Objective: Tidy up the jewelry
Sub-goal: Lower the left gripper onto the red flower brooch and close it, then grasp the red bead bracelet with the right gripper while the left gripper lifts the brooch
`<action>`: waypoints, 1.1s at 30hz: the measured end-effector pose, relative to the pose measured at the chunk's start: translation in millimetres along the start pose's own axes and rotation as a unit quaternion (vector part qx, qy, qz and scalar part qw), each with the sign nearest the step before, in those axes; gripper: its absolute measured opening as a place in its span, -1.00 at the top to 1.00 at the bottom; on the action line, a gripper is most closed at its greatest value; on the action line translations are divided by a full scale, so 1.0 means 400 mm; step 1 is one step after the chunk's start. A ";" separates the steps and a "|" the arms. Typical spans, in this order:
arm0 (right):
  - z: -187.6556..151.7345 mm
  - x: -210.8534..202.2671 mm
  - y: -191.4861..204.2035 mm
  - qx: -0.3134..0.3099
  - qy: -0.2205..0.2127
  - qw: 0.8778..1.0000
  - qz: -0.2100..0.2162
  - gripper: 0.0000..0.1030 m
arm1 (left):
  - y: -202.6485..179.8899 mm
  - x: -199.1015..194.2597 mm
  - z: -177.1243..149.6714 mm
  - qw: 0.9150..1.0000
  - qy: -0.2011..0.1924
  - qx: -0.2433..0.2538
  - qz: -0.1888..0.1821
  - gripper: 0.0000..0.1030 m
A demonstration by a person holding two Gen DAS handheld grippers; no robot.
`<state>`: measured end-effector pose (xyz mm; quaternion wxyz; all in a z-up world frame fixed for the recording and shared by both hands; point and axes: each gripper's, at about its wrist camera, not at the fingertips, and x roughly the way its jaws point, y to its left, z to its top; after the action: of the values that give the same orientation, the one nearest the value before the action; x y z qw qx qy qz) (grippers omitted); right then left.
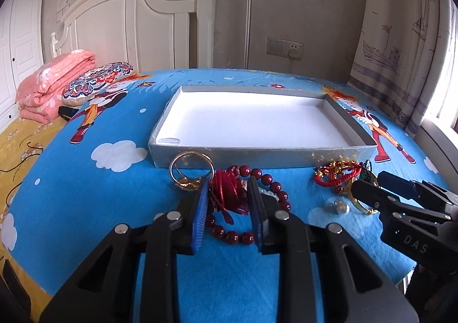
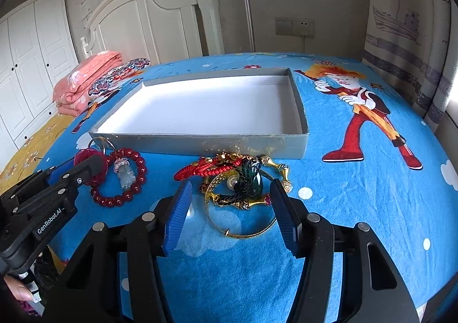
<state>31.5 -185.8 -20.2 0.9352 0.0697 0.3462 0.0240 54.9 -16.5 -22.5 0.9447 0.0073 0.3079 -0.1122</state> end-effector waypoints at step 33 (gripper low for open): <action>-0.006 0.042 0.318 -0.071 0.007 0.996 0.061 0.29 | 0.219 -0.038 -0.033 0.995 0.016 -0.014 0.101 0.48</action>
<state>43.2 -58.0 -14.3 0.9321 0.0242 0.3455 0.1057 54.3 72.9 -29.2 0.9461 0.0270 0.3225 -0.0118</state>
